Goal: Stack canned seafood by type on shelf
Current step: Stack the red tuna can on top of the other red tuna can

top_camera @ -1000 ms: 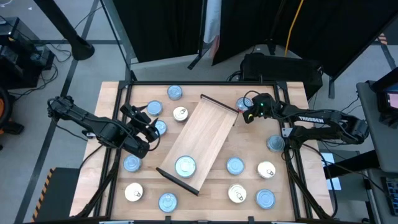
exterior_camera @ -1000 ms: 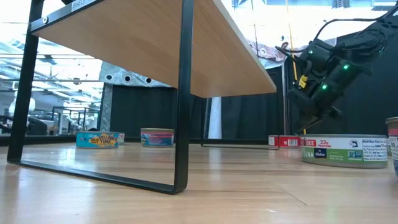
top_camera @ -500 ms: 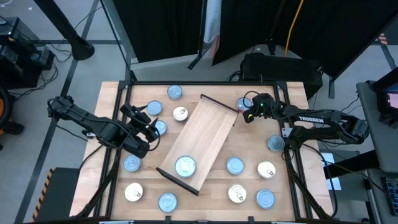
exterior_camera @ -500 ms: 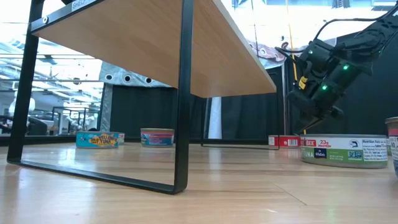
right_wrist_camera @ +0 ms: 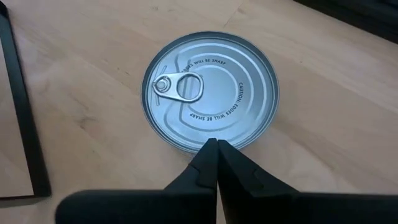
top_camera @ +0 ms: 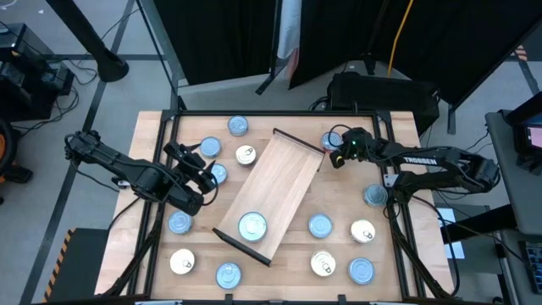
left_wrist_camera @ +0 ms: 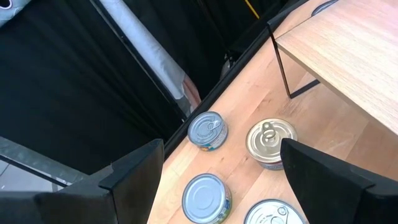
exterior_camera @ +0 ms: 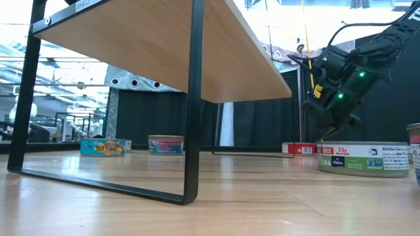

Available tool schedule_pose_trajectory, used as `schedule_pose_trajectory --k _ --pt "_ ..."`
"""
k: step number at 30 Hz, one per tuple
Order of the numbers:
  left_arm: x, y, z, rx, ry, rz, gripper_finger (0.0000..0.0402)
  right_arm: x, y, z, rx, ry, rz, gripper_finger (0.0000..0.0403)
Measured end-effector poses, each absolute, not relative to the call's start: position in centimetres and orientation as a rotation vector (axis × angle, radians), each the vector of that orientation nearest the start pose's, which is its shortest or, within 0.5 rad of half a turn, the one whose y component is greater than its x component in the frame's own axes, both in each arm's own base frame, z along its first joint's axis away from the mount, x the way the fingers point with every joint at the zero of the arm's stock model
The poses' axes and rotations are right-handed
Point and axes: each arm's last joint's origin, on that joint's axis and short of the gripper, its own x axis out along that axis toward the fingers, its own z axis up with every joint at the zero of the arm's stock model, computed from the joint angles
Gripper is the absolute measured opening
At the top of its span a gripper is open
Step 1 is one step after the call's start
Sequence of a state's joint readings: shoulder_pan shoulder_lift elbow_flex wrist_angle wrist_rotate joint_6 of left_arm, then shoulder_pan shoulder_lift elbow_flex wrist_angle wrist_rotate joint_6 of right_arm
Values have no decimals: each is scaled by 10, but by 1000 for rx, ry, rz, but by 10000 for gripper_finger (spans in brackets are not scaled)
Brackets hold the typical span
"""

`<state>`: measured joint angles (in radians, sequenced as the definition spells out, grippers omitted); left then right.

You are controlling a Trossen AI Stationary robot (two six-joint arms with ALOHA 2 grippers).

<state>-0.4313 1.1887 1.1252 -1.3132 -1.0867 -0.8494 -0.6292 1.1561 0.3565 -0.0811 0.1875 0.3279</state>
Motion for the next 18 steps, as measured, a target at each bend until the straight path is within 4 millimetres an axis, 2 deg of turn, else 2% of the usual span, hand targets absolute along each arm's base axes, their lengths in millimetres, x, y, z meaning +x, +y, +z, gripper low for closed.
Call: schedule_pose_trajectory --k 7,10,18 --pt "179 -54 313 203 673 876 322 145 -112 133 501 826 -903 0" --pt "179 -54 313 203 673 877 322 138 -106 124 532 931 -901 0" --pt "179 -54 313 203 673 877 322 140 -99 127 545 933 -884 0"
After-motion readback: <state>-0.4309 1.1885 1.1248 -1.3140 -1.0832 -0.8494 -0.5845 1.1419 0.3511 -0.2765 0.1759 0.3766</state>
